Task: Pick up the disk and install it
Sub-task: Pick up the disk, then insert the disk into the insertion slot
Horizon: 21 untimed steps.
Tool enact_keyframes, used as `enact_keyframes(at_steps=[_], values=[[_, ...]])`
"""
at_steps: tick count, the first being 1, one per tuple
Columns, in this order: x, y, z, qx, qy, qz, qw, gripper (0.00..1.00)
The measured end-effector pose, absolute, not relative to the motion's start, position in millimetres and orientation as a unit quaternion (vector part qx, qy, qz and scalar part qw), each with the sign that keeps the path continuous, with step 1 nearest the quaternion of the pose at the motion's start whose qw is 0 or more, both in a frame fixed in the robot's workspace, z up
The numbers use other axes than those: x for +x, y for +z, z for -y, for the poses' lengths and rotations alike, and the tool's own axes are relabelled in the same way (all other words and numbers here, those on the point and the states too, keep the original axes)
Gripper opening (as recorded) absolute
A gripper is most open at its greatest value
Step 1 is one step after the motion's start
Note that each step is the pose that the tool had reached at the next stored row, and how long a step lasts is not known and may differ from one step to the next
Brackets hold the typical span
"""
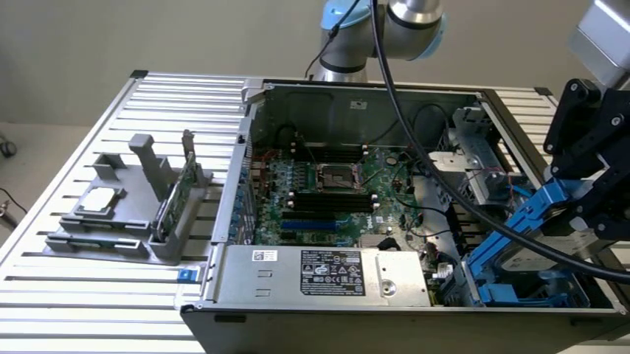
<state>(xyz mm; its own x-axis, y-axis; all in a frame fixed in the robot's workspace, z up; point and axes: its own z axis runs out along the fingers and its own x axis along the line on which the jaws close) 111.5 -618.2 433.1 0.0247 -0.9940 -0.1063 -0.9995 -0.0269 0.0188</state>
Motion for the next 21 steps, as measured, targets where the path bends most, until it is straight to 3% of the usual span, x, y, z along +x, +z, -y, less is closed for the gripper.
enact_keyframes(at_steps=[21], values=[[113.9,436.6,622.1,-0.718,0.05,-0.694,0.036,0.33]])
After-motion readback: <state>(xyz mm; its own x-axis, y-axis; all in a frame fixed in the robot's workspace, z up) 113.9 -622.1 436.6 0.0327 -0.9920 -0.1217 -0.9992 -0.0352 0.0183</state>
